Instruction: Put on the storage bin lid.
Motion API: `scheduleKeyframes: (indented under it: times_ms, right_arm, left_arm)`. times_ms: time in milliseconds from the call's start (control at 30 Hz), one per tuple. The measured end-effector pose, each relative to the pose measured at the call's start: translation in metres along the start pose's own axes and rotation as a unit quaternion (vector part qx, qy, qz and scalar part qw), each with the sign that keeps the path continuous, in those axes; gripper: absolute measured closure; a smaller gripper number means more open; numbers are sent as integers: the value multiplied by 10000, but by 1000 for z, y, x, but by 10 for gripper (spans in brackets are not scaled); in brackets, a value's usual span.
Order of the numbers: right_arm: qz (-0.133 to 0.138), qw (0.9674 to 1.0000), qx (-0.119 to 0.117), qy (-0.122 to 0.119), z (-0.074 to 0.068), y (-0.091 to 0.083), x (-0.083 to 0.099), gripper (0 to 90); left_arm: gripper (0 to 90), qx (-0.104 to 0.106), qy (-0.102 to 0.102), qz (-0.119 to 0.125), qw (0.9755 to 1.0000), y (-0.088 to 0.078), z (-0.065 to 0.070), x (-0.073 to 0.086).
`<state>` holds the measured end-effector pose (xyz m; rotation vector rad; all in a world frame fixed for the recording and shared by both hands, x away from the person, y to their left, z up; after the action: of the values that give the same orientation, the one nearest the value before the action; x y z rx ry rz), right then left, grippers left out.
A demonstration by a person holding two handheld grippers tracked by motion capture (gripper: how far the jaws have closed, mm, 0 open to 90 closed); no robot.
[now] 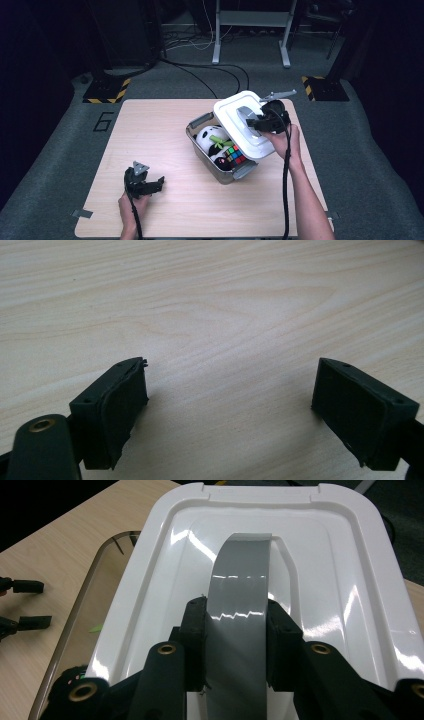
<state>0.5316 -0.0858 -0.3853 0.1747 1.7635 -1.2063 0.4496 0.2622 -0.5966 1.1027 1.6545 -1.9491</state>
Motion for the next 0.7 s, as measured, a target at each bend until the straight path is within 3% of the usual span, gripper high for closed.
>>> scheduleKeyframes:
  times_ms: [700]
  right_arm:
    - [-369,9975,-503,-321,-49,37,-6,672]
  left_arm:
    - [142,-5,14,-15,10000,0,-1,0]
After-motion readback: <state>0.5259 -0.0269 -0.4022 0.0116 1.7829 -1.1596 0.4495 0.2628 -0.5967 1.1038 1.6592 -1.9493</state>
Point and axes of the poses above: each handheld gripper's, and its own axes: y roughly forward along the jaws, x roughly out of its underside, z roughly to its right, the point moved 10 cm from there along y, roughly forward along the jaws
